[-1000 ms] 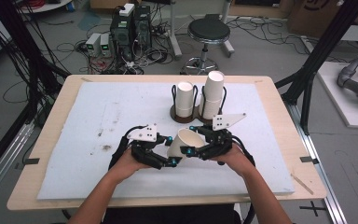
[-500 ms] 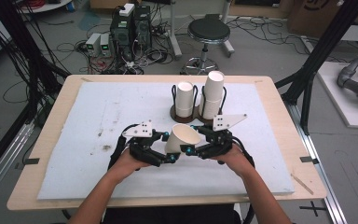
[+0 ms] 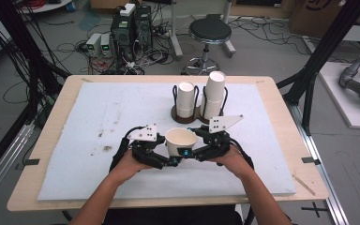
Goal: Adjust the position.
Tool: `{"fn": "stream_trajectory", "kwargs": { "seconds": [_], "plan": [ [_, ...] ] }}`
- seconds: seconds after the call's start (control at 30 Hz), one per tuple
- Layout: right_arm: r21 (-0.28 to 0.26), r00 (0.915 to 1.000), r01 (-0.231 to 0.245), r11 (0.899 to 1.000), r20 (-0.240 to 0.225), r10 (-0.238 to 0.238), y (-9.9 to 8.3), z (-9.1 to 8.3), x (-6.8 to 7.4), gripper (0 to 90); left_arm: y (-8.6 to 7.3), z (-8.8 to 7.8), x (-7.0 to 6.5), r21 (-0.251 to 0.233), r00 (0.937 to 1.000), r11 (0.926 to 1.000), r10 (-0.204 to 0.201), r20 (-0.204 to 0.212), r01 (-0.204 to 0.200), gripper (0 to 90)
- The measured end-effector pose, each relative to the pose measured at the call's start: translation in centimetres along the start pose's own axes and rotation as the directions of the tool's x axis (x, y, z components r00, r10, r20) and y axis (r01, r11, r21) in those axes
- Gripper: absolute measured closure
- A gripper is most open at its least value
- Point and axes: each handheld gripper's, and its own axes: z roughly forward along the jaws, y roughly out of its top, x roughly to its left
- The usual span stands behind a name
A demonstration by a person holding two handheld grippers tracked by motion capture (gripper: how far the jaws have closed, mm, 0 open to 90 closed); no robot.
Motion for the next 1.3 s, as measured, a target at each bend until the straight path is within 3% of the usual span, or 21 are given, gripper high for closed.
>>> {"fn": "stream_trajectory", "kwargs": {
  "seconds": [0.07, 0.13, 0.27, 0.43, 0.6, 0.8, 0.93, 1.1, 1.3],
  "plan": [
    [-0.032, 1.0000, -0.009, 0.999, 0.002, 0.009, -0.1, 0.0, 0.1, 30.4, 0.1, -0.2, 0.0, -0.021, 1.0000, 0.9998, 0.000, -0.001, 0.000, 35.9],
    [-0.072, 0.9992, -0.039, 0.997, 0.004, 0.039, -0.2, 0.1, 0.2, 19.0, 0.2, -0.3, 0.0, -0.043, 1.0000, 0.9991, -0.003, -0.004, 0.003, 35.8],
    [-0.092, 0.9979, -0.062, 0.994, 0.013, 0.063, -0.3, 0.1, 0.2, 19.0, 0.3, -0.6, 0.0, -0.075, 0.9998, 0.9971, -0.009, -0.015, 0.008, 35.6],
    [-0.100, 0.9975, -0.071, 0.992, -0.001, 0.071, -0.5, 0.4, 0.1, 20.2, 0.3, -0.4, -0.2, -0.077, 0.9998, 0.9970, 0.000, -0.018, -0.002, 35.5],
    [-0.121, 0.9970, -0.074, 0.990, -0.032, 0.071, -0.5, 0.6, 0.0, 29.9, 0.3, -0.1, -0.3, -0.066, 0.9999, 0.9978, 0.007, -0.016, -0.008, 35.4],
    [-0.099, 0.9994, -0.035, 0.994, -0.002, 0.035, -0.5, 0.5, 0.1, 34.9, 0.2, 0.0, -0.2, -0.055, 0.9995, 0.9985, -0.003, -0.031, 0.001, 34.5],
    [-0.081, 0.9994, -0.005, 0.997, 0.034, 0.008, -0.4, 0.4, 0.1, 35.5, -0.1, -0.3, 0.0, -0.038, 0.9977, 0.9985, -0.041, -0.054, 0.039, 26.9],
    [-0.085, 0.9969, 0.006, 0.996, 0.078, 0.001, -0.2, -0.2, -0.1, 36.2, -1.1, -1.6, 0.3, -0.061, 0.9913, 0.9957, -0.076, -0.107, 0.070, 24.6],
    [-0.064, 0.9924, 0.025, 0.998, 0.122, -0.017, -0.2, -0.7, -0.5, 36.6, -1.9, -4.5, 0.6, -0.088, 0.9691, 0.9920, -0.108, -0.222, 0.091, 21.3]
  ]
}}
